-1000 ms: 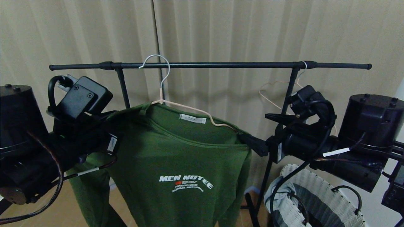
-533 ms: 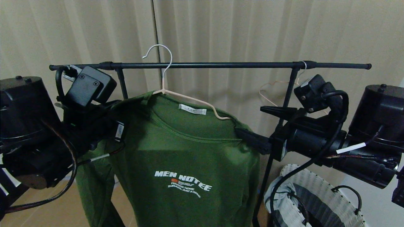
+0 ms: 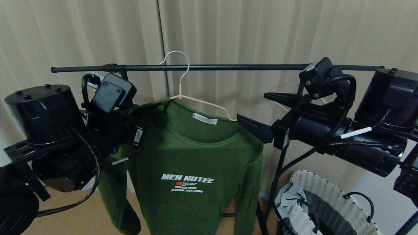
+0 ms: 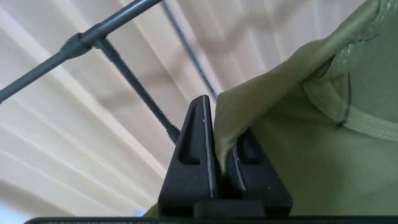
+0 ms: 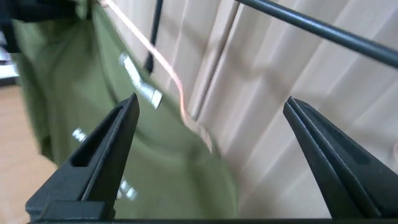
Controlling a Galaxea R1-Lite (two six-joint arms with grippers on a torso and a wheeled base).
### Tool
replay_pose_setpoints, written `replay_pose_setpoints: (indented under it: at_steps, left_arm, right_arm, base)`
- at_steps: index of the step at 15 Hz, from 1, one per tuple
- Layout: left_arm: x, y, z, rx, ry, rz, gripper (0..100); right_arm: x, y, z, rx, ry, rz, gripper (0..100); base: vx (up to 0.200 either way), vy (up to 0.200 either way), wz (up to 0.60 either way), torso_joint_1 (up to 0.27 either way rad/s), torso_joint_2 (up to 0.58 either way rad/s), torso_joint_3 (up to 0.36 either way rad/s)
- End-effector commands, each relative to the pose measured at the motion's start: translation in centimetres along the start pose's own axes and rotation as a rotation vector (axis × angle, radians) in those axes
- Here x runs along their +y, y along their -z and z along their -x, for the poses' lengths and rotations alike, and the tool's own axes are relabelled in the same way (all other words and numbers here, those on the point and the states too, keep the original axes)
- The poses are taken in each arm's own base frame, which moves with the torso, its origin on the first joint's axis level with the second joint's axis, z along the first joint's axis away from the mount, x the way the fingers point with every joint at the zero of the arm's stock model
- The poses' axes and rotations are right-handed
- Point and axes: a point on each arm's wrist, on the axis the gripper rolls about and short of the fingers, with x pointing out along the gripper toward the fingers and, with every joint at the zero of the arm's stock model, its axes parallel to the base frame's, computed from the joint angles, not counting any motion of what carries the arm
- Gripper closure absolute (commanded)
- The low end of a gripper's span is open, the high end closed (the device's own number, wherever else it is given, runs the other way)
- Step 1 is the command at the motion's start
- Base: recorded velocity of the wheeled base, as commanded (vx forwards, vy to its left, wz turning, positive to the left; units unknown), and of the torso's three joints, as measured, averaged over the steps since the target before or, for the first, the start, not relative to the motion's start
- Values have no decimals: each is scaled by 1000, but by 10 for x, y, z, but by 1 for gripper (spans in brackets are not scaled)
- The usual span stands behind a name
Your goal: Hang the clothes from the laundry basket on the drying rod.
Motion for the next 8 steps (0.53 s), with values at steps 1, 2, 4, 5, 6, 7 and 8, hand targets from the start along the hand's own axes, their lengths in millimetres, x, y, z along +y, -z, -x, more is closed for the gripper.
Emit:
replay_pose_setpoints:
  at_steps: [1, 2, 4, 5, 6, 7, 8]
  left_arm:
    - [-7, -4, 3, -15, 27, 7, 100]
    - [-10, -6, 5, -24, 42, 17, 100]
    - [-12, -7, 7, -27, 48, 17, 100]
    - [-12, -7, 7, -29, 49, 18, 100]
    - [-13, -8, 9, -35, 57, 18, 100]
    - [-14, -7, 12, -34, 65, 16, 100]
    - [-16, -6, 15, -33, 75, 13, 100]
  right_arm:
    - [0, 7, -16, 21, -1, 23, 0]
    - [-1, 9, -21, 29, 0, 50, 0]
    - [-2, 12, -29, 44, 10, 86, 0]
    - [-3, 14, -34, 52, 31, 95, 0]
    - [-4, 16, -40, 61, 57, 100, 0]
    - [-5, 17, -45, 68, 74, 103, 0]
    - [-6, 18, -48, 72, 86, 105, 100]
  base:
    - [0, 0, 0, 0, 0, 0]
    - [0, 0, 0, 0, 0, 0]
    - [0, 0, 0, 0, 0, 0]
    - [0, 0, 0, 0, 0, 0]
    - [0, 0, 0, 0, 0, 0]
    - [0, 0, 0, 0, 0, 0]
    - [0, 0, 0, 0, 0, 0]
